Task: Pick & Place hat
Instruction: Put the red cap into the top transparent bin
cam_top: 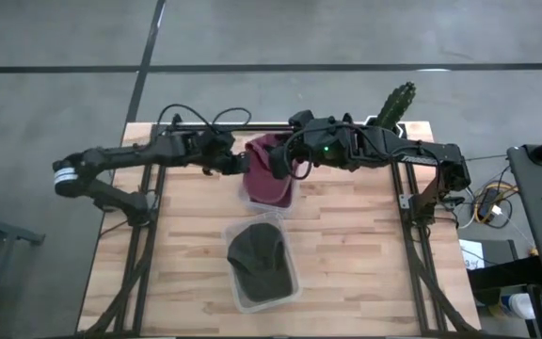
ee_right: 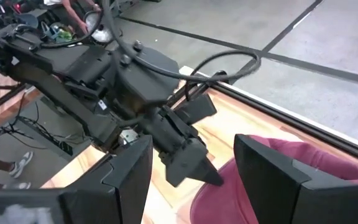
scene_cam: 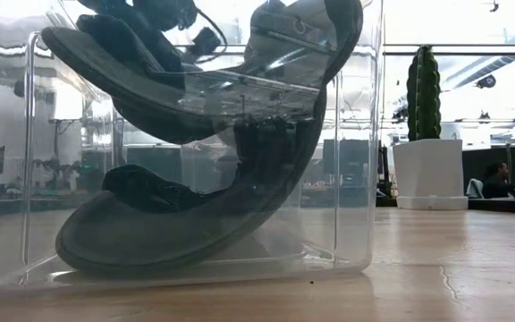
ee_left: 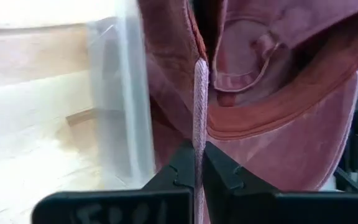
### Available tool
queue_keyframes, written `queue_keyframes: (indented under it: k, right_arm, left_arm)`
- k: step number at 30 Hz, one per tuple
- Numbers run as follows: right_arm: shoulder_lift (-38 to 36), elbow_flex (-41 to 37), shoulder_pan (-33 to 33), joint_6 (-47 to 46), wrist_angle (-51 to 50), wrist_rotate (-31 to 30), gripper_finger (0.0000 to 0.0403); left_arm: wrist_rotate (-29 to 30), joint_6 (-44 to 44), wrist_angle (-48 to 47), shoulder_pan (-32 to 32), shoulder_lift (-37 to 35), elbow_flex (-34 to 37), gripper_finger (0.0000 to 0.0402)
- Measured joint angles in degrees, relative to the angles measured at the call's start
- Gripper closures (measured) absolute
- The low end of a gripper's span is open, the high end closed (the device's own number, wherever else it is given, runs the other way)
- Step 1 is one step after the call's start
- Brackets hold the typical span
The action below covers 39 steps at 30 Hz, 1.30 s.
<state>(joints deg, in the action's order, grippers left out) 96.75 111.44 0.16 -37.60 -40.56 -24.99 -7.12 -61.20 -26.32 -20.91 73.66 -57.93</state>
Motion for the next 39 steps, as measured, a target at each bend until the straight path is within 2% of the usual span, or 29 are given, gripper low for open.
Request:
queue_keyframes:
  k: [6, 10, 16, 22, 27, 31, 36, 39]
  right_arm:
    - [0.0, -0.1, 0.1, 0.4, -1.6, 0.0, 0.0184]
    - [0.0, -0.2, 0.1, 0.3, -3.0, 0.0, 0.0184]
    - [0.0, -0.2, 0.1, 0.3, -3.0, 0.0, 0.0184]
    - [0.0, -0.5, 0.1, 2.0, -3.9, 0.3, 0.0184]
    - [0.0, -2.1, -0.3, 1.5, -4.3, 4.1, 0.0189]
    - [0.8, -3.0, -1.1, -1.9, -6.9, 4.5, 0.0238]
    - [2.1, -3.6, -2.8, -4.4, -12.4, 4.5, 0.0369]
    - [2.4, -4.5, -3.9, -5.4, -12.2, 4.5, 0.0386]
  left_arm:
    - [-1.2, -1.0, 0.2, 0.5, 2.0, 0.0, 0.0360]
    - [-1.1, 1.2, 4.2, 1.2, 0.2, -0.1, 0.0340]
    - [-0.9, 1.7, 3.3, 1.2, -3.6, -0.9, 0.0307]
    - [-4.7, -0.8, 0.9, 1.2, -7.1, -0.9, 0.0301]
    - [-3.7, -0.2, 2.3, 1.2, -11.1, -1.0, 0.0301]
    - [-2.2, 0.0, 3.1, 1.2, -13.9, -1.0, 0.0301]
    - [-1.8, 0.4, 3.6, 1.2, -16.4, -1.0, 0.0300]
    - [-1.4, 0.5, 3.8, 1.2, -17.6, -1.0, 0.0300]
